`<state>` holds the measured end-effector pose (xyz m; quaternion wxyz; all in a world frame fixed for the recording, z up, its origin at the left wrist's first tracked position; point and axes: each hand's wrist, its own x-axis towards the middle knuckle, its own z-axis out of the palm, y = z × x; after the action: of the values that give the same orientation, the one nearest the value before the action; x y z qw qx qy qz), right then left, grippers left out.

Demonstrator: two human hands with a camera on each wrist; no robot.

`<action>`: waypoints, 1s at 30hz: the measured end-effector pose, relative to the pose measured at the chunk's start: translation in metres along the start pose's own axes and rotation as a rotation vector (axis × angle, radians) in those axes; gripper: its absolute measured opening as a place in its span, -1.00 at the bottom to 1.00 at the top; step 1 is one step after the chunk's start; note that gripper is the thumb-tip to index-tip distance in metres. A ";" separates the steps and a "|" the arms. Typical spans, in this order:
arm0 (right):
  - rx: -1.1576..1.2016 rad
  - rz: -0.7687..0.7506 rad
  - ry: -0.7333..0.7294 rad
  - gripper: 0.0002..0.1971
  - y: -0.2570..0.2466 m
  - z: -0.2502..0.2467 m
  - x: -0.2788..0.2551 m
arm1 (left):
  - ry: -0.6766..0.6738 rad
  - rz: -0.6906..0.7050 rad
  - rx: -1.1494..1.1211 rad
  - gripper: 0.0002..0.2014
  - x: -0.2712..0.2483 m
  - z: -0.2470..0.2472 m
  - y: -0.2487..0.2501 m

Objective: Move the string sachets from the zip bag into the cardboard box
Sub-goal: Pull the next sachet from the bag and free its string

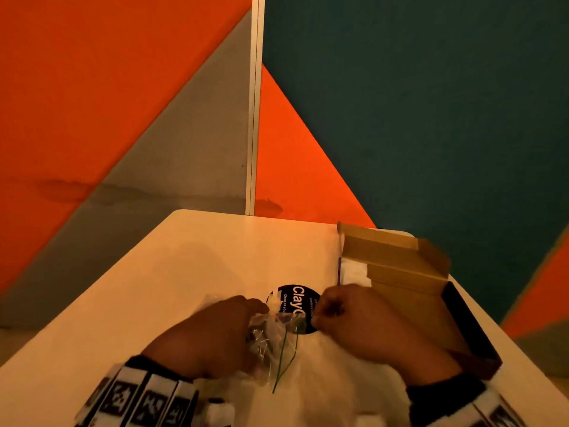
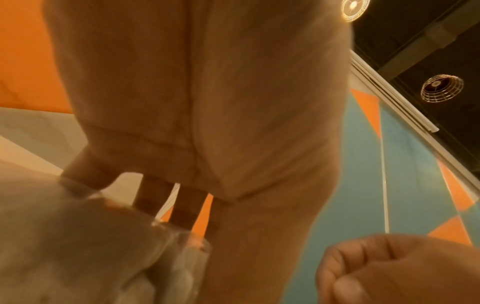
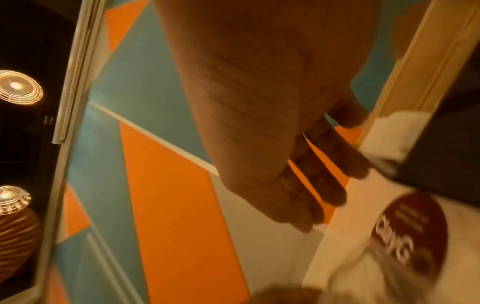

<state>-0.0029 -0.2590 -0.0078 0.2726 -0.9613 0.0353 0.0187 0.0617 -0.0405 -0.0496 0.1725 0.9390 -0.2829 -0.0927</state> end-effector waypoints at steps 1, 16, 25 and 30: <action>-0.018 -0.033 -0.080 -0.90 -0.004 0.009 -0.001 | -0.005 -0.003 0.005 -0.31 -0.001 -0.002 0.002; -0.084 -0.173 0.053 -0.75 -0.002 0.065 0.017 | -0.006 -0.020 0.103 -0.60 -0.001 -0.006 0.008; 0.145 -0.091 0.052 -0.84 0.003 0.055 0.018 | 0.005 -0.046 0.080 -0.60 -0.004 -0.007 0.009; 0.184 -0.072 0.006 -0.87 0.007 0.038 0.015 | -0.008 -0.089 0.031 -0.52 -0.008 -0.009 0.013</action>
<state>0.0107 -0.2460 -0.0451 0.3601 -0.9329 0.0033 0.0029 0.0511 -0.0434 -0.0355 0.1526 0.9528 -0.2430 -0.0995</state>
